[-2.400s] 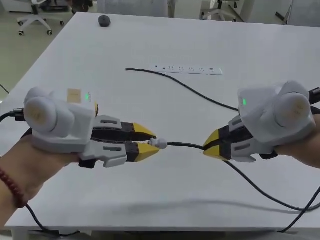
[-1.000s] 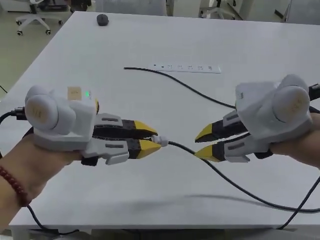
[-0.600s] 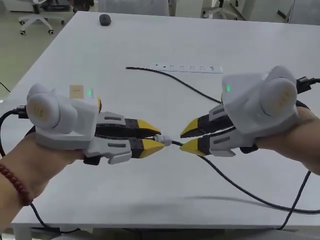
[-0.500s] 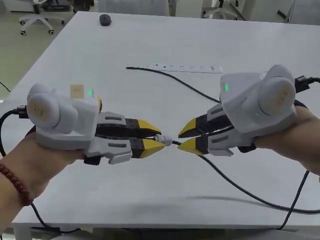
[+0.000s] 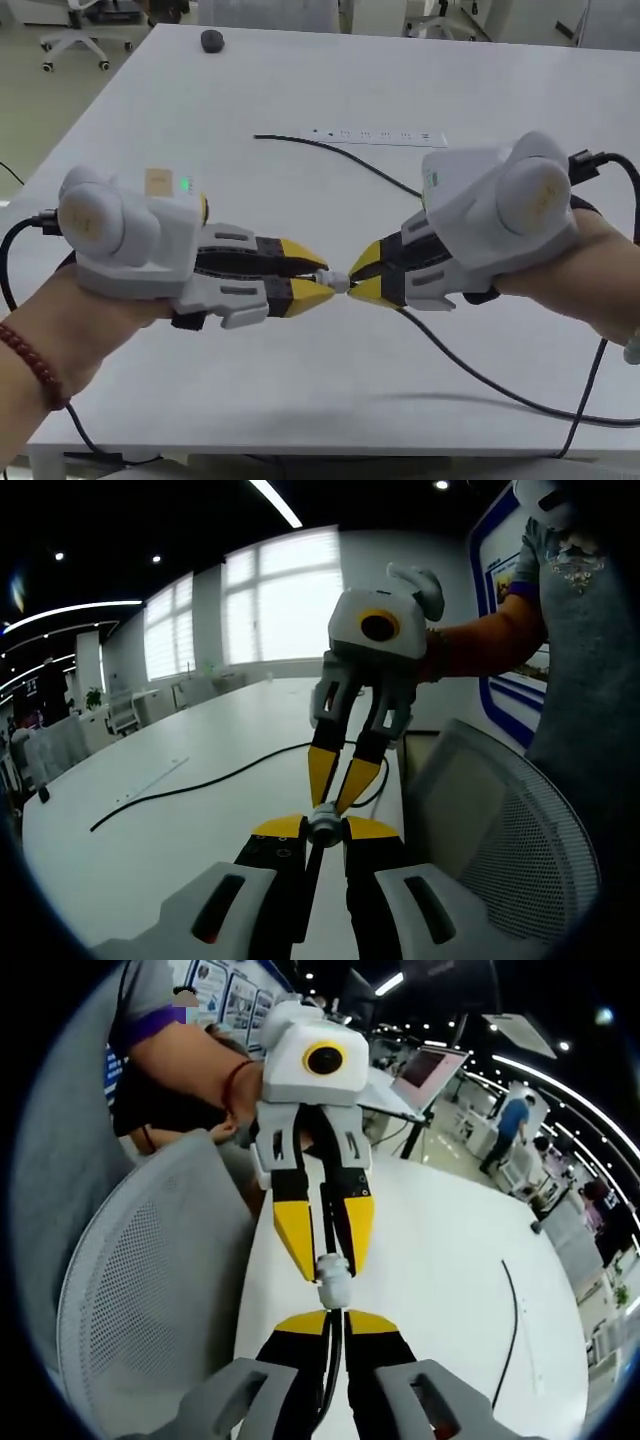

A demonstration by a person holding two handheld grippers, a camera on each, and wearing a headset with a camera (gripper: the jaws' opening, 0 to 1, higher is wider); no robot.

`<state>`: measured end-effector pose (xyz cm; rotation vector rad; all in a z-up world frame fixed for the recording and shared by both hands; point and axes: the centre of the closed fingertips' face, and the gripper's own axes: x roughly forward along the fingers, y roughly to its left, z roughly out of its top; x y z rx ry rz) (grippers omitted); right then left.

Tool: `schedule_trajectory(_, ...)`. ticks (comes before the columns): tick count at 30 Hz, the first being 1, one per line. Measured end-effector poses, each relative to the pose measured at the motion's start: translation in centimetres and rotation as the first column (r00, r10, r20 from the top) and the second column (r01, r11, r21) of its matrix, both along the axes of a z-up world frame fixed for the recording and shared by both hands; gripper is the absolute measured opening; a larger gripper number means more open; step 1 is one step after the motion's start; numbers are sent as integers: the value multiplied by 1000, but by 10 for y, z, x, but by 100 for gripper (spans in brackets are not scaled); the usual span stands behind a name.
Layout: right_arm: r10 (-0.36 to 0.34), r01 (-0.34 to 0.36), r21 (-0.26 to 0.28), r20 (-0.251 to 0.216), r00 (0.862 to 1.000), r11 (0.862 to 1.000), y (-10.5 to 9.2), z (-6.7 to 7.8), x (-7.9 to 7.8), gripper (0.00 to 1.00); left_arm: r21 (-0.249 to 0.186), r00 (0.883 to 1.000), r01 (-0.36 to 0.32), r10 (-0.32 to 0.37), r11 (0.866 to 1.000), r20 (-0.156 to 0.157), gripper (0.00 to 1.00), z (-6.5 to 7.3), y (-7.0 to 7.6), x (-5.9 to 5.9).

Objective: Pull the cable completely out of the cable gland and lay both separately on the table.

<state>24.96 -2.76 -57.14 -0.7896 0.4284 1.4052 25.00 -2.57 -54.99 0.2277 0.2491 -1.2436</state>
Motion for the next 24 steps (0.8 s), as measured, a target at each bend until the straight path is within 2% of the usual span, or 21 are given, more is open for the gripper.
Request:
schedule_trajectory(8,9,-9,-13,13,1000,1000,-2,-1,1,0,-1,1000,-2,2,1000,1,14,0,3,0)
schedule_trajectory(14,-5,5,-54,15,1000,999,-16,-9,7,0,3,1000,-10,10,1000,-1,14,-1,7,2)
schedule_trajectory(24,-25,26,-74,14,1000,997,-30,-11,12,0,2,1000,-17,17,1000,-2,14,-2,9,3)
